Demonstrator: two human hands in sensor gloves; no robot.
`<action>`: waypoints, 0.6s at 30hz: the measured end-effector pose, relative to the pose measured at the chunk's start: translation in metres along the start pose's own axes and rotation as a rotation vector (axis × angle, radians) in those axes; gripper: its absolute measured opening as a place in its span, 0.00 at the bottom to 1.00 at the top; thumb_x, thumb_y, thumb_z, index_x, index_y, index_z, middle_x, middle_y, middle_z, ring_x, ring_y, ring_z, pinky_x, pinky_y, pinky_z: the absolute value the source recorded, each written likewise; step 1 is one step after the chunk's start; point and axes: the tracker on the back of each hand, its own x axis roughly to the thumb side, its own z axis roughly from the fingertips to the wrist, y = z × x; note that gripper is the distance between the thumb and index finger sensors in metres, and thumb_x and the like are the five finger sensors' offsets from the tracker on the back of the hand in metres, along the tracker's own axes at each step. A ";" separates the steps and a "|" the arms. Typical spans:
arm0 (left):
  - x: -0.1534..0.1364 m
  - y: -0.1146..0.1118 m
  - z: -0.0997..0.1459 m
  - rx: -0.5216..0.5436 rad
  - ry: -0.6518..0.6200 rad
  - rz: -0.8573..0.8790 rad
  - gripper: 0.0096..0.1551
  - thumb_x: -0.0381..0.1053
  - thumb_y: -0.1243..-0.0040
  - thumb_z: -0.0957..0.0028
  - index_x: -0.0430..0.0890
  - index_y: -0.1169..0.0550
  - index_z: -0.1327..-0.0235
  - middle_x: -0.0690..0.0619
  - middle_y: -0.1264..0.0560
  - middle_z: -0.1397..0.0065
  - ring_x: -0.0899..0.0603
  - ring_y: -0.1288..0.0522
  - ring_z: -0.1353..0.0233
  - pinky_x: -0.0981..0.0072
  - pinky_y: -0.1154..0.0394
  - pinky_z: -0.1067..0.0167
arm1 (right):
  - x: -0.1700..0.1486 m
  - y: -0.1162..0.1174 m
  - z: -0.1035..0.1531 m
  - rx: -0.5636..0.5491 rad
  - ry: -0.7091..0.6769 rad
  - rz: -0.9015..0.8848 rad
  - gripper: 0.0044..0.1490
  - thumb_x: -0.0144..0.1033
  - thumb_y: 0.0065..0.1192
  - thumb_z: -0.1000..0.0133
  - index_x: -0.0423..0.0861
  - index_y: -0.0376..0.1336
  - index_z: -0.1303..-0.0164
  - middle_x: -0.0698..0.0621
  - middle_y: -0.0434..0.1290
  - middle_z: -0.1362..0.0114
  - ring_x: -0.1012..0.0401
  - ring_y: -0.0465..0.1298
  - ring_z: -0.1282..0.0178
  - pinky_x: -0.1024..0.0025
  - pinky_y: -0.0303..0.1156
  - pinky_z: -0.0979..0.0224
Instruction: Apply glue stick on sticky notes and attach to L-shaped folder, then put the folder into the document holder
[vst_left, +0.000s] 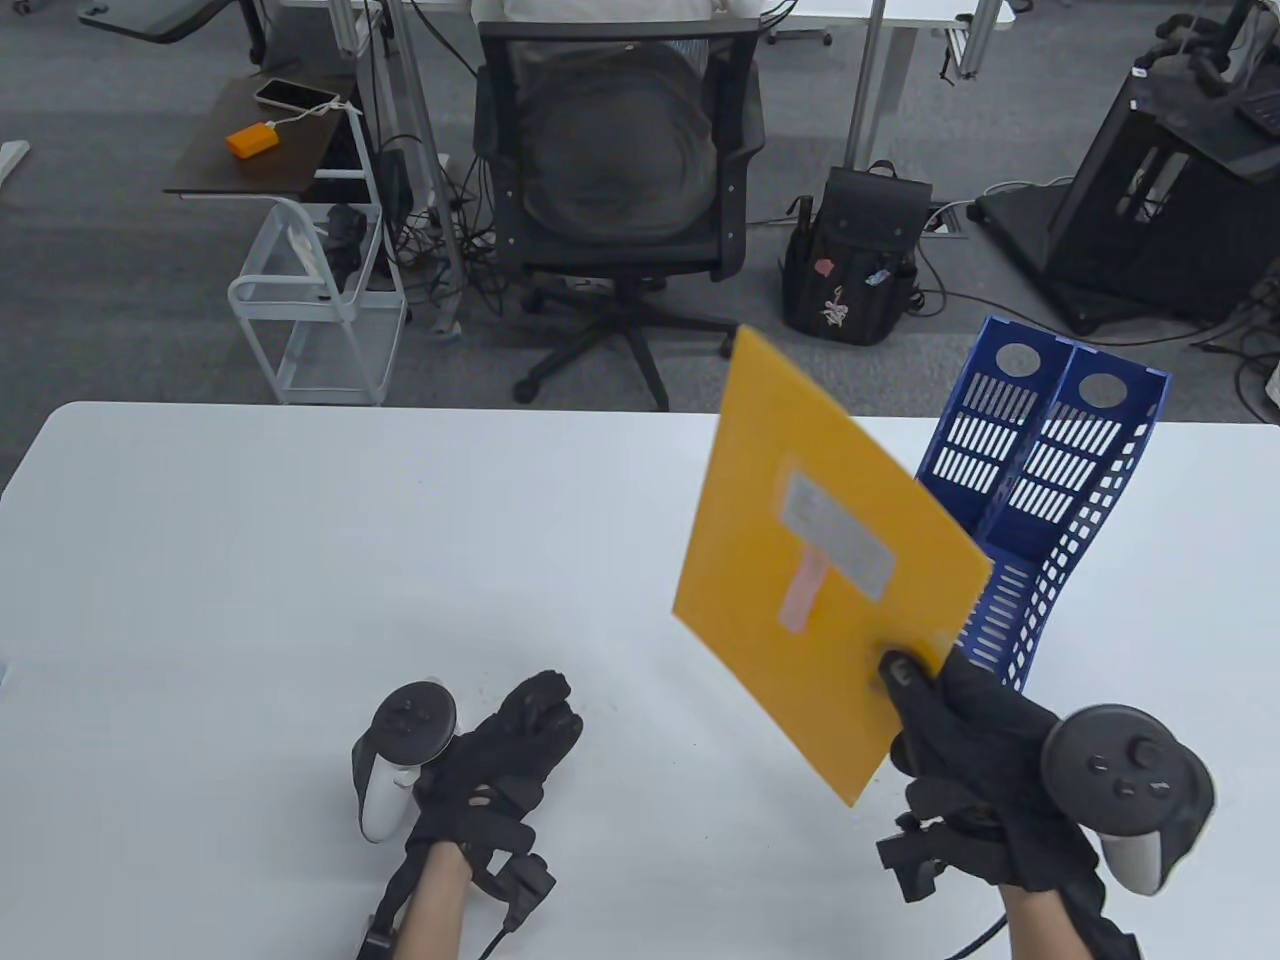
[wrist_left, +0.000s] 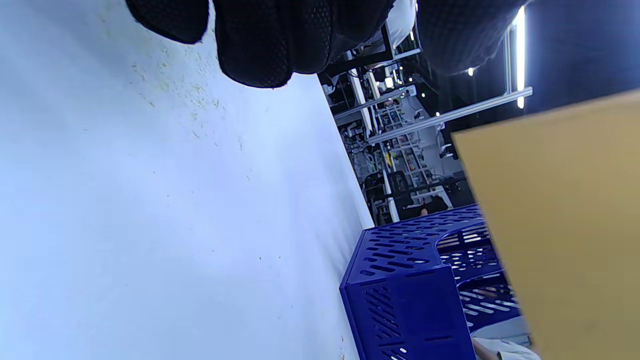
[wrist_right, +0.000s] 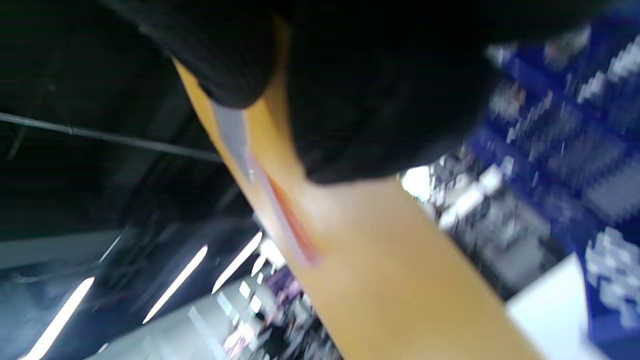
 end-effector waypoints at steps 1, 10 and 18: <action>0.000 0.000 0.000 -0.001 -0.001 -0.002 0.41 0.61 0.43 0.43 0.46 0.40 0.21 0.41 0.35 0.21 0.36 0.30 0.26 0.33 0.38 0.29 | 0.002 -0.009 0.001 -0.042 0.000 0.033 0.30 0.38 0.64 0.42 0.29 0.71 0.40 0.33 0.83 0.50 0.55 0.83 0.78 0.67 0.79 0.77; 0.016 -0.003 0.007 -0.006 -0.101 -0.004 0.41 0.63 0.45 0.43 0.47 0.40 0.21 0.41 0.36 0.20 0.37 0.30 0.26 0.33 0.37 0.30 | -0.011 -0.034 -0.004 -0.213 0.136 0.217 0.30 0.37 0.63 0.41 0.26 0.70 0.40 0.32 0.82 0.50 0.56 0.82 0.80 0.67 0.78 0.78; 0.018 -0.005 0.007 -0.008 -0.129 -0.015 0.41 0.64 0.46 0.43 0.47 0.39 0.21 0.41 0.35 0.20 0.37 0.30 0.26 0.33 0.37 0.30 | -0.042 -0.020 -0.018 -0.277 0.230 0.261 0.32 0.35 0.61 0.40 0.26 0.66 0.36 0.30 0.79 0.44 0.52 0.84 0.74 0.64 0.81 0.71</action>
